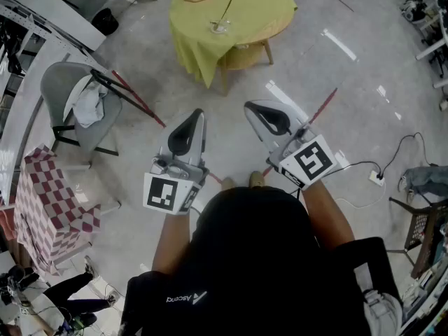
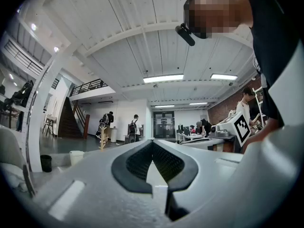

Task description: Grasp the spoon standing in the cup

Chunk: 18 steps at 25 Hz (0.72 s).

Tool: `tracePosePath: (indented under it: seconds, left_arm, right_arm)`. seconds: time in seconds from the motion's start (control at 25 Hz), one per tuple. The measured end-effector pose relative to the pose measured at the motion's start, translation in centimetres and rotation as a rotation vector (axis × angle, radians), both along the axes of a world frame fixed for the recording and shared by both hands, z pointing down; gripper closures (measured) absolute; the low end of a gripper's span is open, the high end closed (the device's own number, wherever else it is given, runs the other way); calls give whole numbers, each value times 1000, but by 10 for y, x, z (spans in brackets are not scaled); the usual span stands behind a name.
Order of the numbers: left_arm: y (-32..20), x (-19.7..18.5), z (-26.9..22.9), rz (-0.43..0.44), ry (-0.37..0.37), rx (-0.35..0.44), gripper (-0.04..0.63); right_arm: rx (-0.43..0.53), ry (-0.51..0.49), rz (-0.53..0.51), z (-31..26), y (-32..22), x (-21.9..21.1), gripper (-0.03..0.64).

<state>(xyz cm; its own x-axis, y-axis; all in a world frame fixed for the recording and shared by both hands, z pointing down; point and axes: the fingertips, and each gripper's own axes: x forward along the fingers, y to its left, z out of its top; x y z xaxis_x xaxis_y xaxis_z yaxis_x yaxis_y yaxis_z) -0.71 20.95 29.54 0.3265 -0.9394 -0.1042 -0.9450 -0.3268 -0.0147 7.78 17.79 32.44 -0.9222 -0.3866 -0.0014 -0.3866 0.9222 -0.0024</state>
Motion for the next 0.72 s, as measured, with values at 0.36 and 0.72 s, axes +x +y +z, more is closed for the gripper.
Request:
tracePosePath:
  seconds: [0.36,0.72]
  left_arm:
    - [-31,25,-4,-33,-13,-4,584]
    - [-65,37,0,-73,-42,-2,584]
  right_arm:
    - [11,-29,-21,-9,-30,26,614]
    - [31,-30,-50,-5,-69,34,614]
